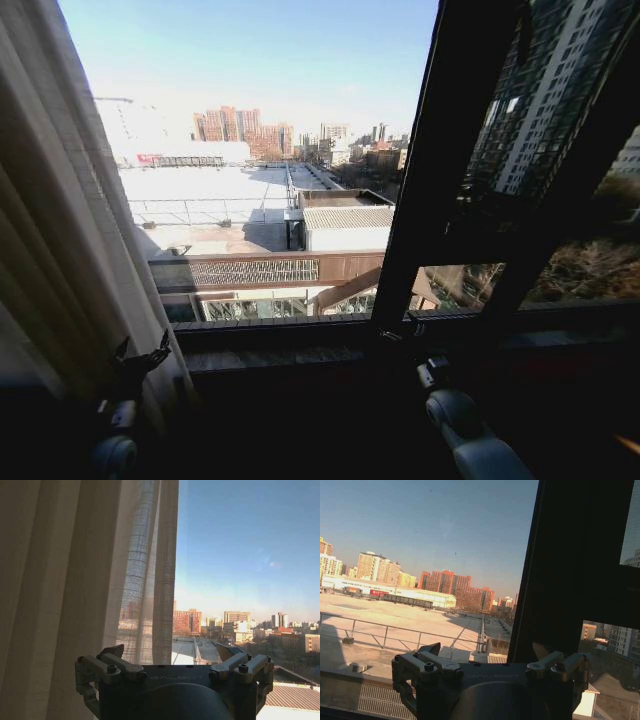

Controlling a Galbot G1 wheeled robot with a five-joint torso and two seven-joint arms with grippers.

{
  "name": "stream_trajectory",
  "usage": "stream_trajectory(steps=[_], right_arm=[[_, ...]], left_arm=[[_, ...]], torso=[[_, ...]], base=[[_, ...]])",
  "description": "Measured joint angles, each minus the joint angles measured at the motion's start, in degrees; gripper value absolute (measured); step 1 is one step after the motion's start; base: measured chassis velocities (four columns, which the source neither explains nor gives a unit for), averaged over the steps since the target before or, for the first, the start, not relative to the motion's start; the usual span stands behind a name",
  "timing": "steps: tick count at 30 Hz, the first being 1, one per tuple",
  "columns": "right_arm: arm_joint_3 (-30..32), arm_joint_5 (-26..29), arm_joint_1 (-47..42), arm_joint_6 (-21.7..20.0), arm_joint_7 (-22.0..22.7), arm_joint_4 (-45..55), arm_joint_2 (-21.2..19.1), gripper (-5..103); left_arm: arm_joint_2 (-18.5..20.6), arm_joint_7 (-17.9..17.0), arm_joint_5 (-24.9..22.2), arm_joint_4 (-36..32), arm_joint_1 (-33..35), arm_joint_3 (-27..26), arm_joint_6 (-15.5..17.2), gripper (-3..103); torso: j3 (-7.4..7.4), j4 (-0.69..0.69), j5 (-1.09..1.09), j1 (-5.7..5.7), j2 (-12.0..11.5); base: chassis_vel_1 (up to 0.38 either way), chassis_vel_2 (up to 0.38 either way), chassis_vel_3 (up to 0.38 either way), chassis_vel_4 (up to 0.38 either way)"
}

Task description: Open the curtains by pulling them apart, changing their state from closed to fully open.

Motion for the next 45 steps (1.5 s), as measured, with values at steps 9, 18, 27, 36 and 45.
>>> stream_trajectory(steps=[9, 18, 27, 36, 45], right_arm=[[0.00, 0.00, 0.00, 0.00, 0.00, 0.00, 0.00, 100], [0.00, 0.00, 0.00, 0.00, 0.00, 0.00, 0.00, 100], [0.00, 0.00, 0.00, 0.00, 0.00, 0.00, 0.00, 100], [0.00, 0.00, 0.00, 0.00, 0.00, 0.00, 0.00, 100], [0.00, 0.00, 0.00, 0.00, 0.00, 0.00, 0.00, 100]], left_arm=[[0.08, -0.02, 0.00, 0.10, -0.06, -0.04, 0.05, 100], [0.12, -0.06, 0.00, 0.15, -0.10, -0.06, 0.10, 100], [0.14, -0.13, 0.01, 0.18, -0.12, -0.07, 0.10, 100], [0.15, -0.15, 0.01, 0.19, -0.12, -0.07, 0.11, 100], [0.16, -0.17, 0.01, 0.19, -0.13, -0.07, 0.11, 100]], torso=[[0.00, 0.00, 0.00, 0.00, 0.00], [0.00, 0.01, -0.01, 0.01, 0.00], [0.00, 0.01, 0.00, 0.01, 0.00], [0.00, 0.00, 0.01, 0.00, 0.00], [0.01, -0.01, 0.02, 0.01, 0.00]], base=[[0.000, 0.000, 0.000, 0.000], [-0.020, -0.020, 0.019, 0.015], [-0.156, -0.152, 0.167, 0.161], [-0.293, -0.290, 0.285, 0.294], [-0.355, -0.335, 0.332, 0.346]])
